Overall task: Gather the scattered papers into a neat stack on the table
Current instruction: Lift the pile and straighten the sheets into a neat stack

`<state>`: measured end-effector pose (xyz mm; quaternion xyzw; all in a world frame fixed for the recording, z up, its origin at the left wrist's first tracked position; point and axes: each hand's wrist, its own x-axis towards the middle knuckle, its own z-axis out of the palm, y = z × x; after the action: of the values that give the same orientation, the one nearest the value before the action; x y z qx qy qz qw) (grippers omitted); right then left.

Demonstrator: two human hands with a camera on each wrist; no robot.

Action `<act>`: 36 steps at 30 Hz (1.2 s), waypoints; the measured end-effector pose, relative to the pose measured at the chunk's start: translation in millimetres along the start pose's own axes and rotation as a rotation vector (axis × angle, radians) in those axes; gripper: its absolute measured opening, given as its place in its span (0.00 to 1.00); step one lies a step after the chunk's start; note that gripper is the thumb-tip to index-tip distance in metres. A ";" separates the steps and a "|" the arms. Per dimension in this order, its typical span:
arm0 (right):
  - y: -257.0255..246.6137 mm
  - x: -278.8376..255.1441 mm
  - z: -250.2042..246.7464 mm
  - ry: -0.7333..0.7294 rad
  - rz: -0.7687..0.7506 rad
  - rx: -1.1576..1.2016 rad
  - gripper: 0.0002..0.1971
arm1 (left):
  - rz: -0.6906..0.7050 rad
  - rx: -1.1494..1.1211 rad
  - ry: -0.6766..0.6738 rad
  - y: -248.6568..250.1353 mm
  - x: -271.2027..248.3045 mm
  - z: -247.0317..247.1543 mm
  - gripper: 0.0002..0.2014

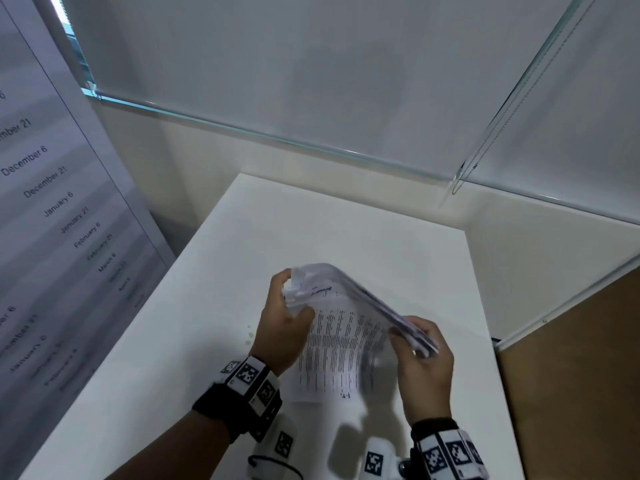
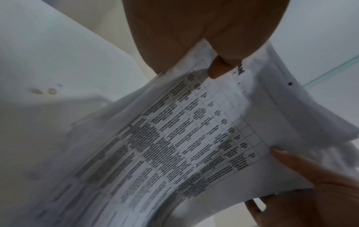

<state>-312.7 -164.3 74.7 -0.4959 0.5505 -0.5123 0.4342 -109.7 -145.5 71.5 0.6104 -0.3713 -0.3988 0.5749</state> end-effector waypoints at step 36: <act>92.5 -45.4 -38.6 -0.430 0.650 -0.234 0.12 | -0.591 0.509 -0.283 -103.9 -25.2 -101.5 0.25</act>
<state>-354.1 -115.7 -14.9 -0.4379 0.6298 -0.1666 0.6195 -27.7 -74.8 -28.5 0.7525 -0.3422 -0.5223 0.2094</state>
